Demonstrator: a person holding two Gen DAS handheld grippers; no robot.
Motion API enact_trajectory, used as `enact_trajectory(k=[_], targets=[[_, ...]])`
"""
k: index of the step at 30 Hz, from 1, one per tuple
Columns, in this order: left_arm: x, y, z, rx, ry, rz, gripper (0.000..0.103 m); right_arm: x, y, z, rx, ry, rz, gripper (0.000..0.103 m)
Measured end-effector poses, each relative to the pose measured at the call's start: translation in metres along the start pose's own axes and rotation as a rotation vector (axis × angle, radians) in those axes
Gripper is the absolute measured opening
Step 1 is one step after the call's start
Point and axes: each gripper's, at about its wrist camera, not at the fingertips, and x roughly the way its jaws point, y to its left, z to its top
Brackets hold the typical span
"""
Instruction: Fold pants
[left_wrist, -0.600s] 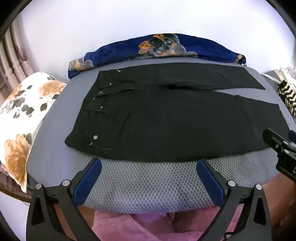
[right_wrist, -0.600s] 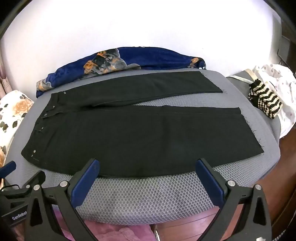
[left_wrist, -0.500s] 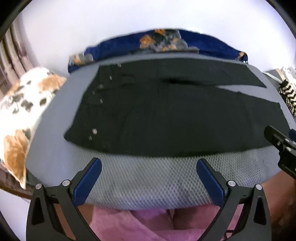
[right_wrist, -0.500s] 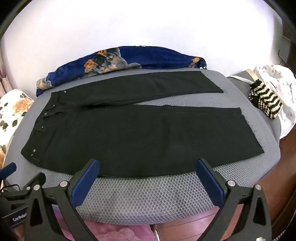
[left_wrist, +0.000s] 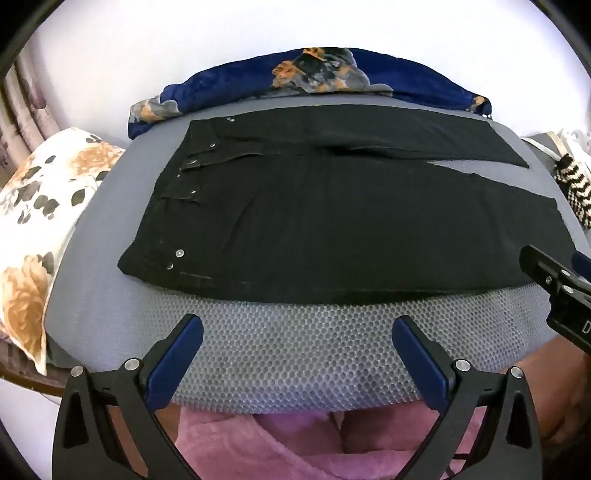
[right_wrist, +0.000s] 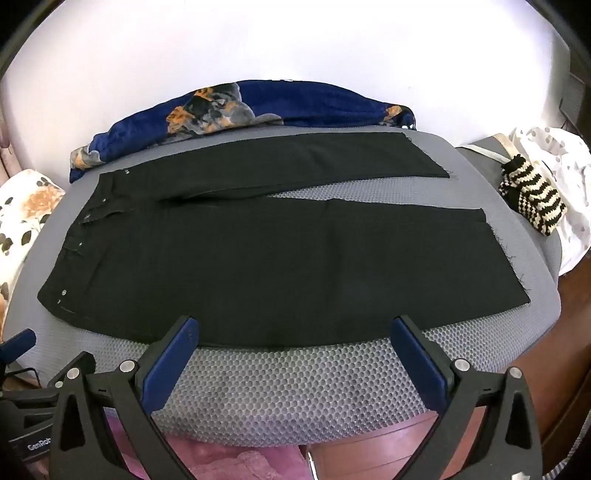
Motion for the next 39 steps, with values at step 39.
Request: enact_trajectory(k=[39], targets=[[0.015,0.013,0.018,-0.053,0.027,0.007,0.102,0.01,-0.003,0.003,-0.022,0.017,-0.024,0.103]])
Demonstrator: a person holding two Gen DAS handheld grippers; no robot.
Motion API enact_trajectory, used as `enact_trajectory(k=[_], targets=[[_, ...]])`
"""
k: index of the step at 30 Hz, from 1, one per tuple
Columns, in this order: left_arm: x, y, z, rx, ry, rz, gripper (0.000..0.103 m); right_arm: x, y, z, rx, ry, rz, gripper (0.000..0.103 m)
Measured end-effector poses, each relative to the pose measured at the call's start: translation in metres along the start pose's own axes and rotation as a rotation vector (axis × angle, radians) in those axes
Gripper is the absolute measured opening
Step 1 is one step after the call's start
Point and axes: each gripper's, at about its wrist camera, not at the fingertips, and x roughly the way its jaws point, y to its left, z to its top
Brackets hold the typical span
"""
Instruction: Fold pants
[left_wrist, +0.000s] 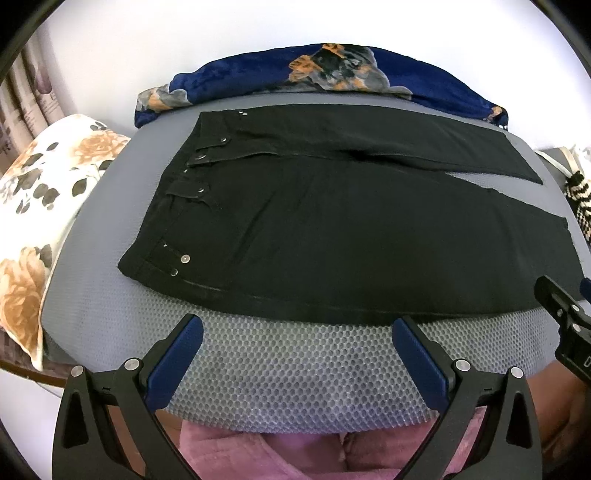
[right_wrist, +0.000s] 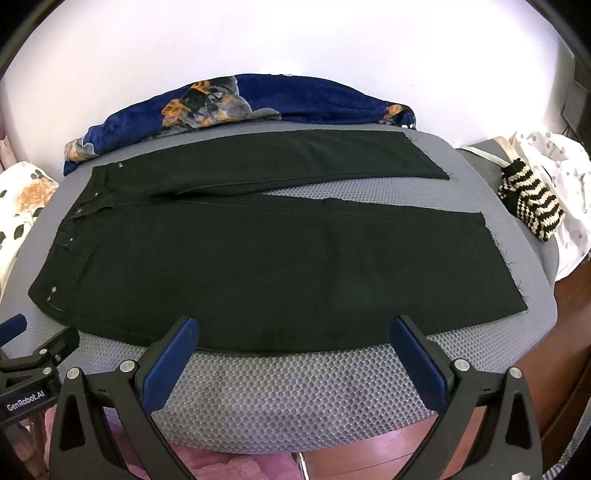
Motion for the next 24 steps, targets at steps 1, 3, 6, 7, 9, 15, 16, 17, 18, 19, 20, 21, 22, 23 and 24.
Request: enact_trajectory(k=[1,3,6,7,9,15,16,17,18,19,20,21,22,23,24], targets=[[0.0,-0.0001,0.0001,0.001,0.0,0.0,0.102,0.0001,0.0003,-0.0001,-0.001,0.0,-0.001,0.103],[0.0,-0.0002,0.0,0.003,0.0,0.001,0.102,0.0001,0.0004,0.0002,0.001,0.001,-0.001,0.103],[0.0004,0.0,-0.0003,0.003,0.006,0.0,0.102,-0.0001,0.0004,0.0008,0.001,0.003,-0.002,0.103],[0.0009,-0.0005,0.0001,0.003,0.008,0.0,0.102,0.0004,0.0005,0.0005,0.002,0.006,-0.005,0.103],[0.0007,0.0003,0.0002,0.001,0.009,0.0,0.102,0.0012,-0.0002,0.0011,0.008,0.009,-0.002,0.103],[0.0008,0.0006,0.0001,-0.004,0.007,0.005,0.102,0.0025,0.0005,0.0019,0.004,0.013,-0.003,0.103],[0.0012,0.0007,0.0001,-0.004,0.007,0.004,0.102,0.0025,0.0005,0.002,0.003,0.013,-0.003,0.103],[0.0013,0.0007,0.0,-0.004,0.007,0.005,0.102,0.0025,0.0006,0.0021,0.004,0.013,-0.002,0.103],[0.0014,0.0006,0.0001,-0.003,0.006,0.006,0.102,0.0026,0.0006,0.0023,0.003,0.013,-0.003,0.103],[0.0016,0.0006,-0.0001,-0.002,0.007,0.008,0.102,0.0026,0.0006,0.0024,0.002,0.013,-0.003,0.103],[0.002,0.0006,0.0002,-0.003,0.008,0.006,0.102,0.0028,0.0009,0.0024,0.001,0.014,-0.004,0.103],[0.0023,0.0007,0.0002,-0.004,0.009,0.006,0.102,0.0029,0.0009,0.0022,0.002,0.015,-0.004,0.103],[0.0025,0.0007,0.0002,-0.004,0.009,0.007,0.102,0.0032,0.0009,0.0019,0.003,0.016,-0.003,0.103],[0.0023,0.0007,0.0005,-0.004,0.009,0.006,0.102,0.0035,0.0011,0.002,0.003,0.016,-0.004,0.103],[0.0024,0.0007,0.0007,-0.004,0.01,0.005,0.102,0.0041,0.0012,0.0025,0.003,0.017,-0.006,0.103]])
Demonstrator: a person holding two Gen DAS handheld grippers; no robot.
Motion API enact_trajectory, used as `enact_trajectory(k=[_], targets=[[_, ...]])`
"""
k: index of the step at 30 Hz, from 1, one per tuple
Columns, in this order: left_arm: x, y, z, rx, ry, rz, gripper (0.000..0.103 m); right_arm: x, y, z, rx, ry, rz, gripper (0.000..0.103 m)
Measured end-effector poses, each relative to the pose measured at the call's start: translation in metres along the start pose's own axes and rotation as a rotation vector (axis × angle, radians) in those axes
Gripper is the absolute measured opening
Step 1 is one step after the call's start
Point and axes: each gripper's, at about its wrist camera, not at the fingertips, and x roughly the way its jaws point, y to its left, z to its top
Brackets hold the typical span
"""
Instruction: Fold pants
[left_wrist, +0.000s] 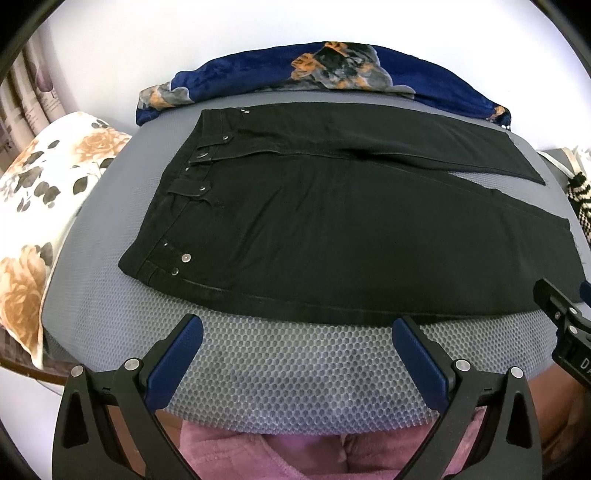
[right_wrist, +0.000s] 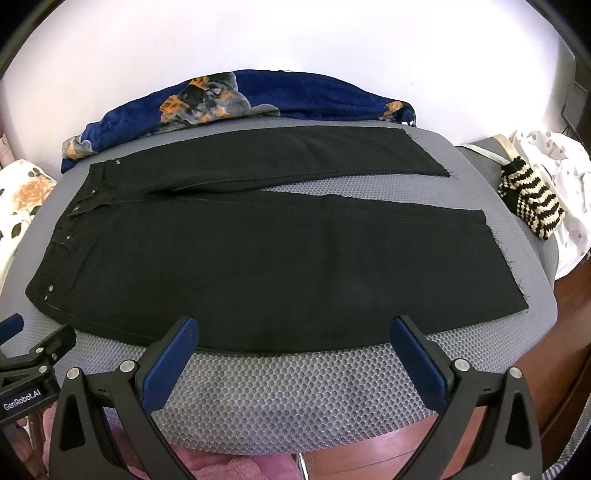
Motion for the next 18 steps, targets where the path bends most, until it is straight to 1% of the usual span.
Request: enact_trajectory(k=[12,18], targets=[[0.001,0.003,0.004,0.001,0.003,-0.013,0.102,0.005,-0.002,0.002,0.004,0.011,-0.011,0.103],[0.005,0.007,0.021,-0.008,-0.008,-0.038,0.102,0.007,-0.005,0.007,-0.007,0.01,0.0,0.103]])
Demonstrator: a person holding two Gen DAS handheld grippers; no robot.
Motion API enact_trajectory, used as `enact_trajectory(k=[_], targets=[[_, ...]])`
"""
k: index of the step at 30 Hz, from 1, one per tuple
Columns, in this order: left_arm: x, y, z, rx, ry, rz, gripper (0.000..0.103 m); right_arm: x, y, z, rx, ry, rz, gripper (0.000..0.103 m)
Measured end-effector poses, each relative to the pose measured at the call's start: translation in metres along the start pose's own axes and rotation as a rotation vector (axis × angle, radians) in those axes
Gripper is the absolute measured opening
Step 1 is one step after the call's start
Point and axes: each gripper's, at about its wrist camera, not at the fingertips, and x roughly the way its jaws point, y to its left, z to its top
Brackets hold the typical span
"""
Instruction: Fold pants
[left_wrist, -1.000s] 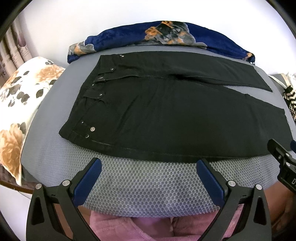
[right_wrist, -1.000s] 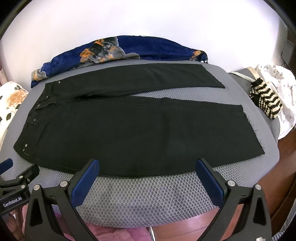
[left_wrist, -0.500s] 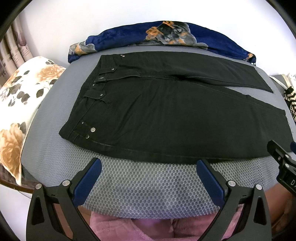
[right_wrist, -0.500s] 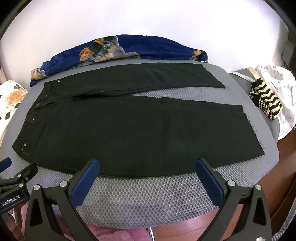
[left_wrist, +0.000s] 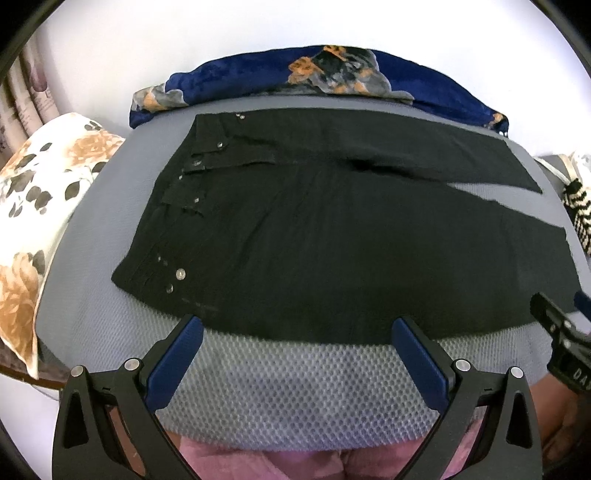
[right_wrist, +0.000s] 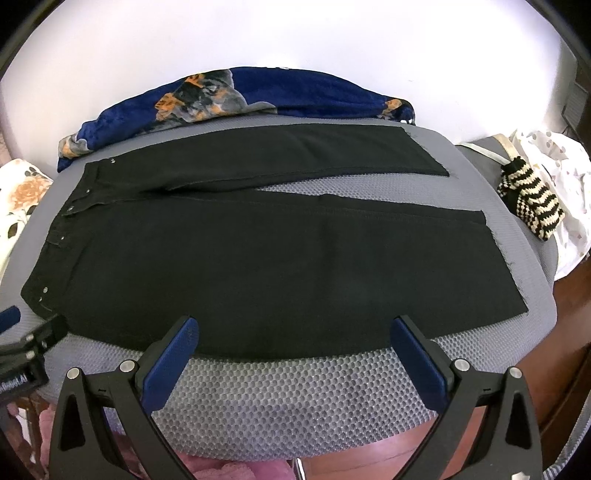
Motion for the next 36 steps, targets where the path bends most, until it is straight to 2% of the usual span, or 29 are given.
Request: enact_trajectory(k=[6,9,12,14,17,19,21,22,29,31,33,36], targets=[[0.006,0.022,0.037,-0.022,-0.019,-0.054,0.102,0.005,-0.001,0.012,-0.025,0.014,0.103,0.103],[0.012,0.045,0.067,-0.046,-0.043,-0.059,0.101,0.007,-0.001,0.027,-0.03,0.009,0.183,0.103],[0.021,0.079,0.103,-0.091,-0.069,-0.082,0.095,0.013,0.003,0.047,-0.051,0.002,0.236,0.103],[0.032,0.108,0.131,-0.142,-0.07,-0.122,0.088,0.021,0.01,0.062,-0.076,-0.003,0.241,0.103],[0.054,0.146,0.166,-0.216,-0.055,-0.209,0.083,0.034,0.018,0.082,-0.082,0.005,0.257,0.103],[0.073,0.172,0.188,-0.261,-0.048,-0.287,0.077,0.046,0.022,0.094,-0.065,0.023,0.282,0.103],[0.093,0.192,0.205,-0.291,-0.03,-0.367,0.066,0.06,0.025,0.107,-0.038,0.047,0.304,0.103],[0.102,0.202,0.214,-0.318,-0.013,-0.398,0.064,0.067,0.028,0.113,-0.027,0.058,0.307,0.103],[0.169,0.247,0.251,-0.464,0.089,-0.576,0.061,0.107,0.052,0.139,-0.064,0.104,0.289,0.103],[0.187,0.255,0.256,-0.502,0.118,-0.602,0.058,0.118,0.059,0.145,-0.075,0.12,0.285,0.103],[0.201,0.259,0.259,-0.52,0.135,-0.614,0.05,0.128,0.066,0.151,-0.075,0.136,0.293,0.103],[0.216,0.262,0.262,-0.519,0.15,-0.598,0.05,0.14,0.076,0.16,-0.085,0.145,0.302,0.103]])
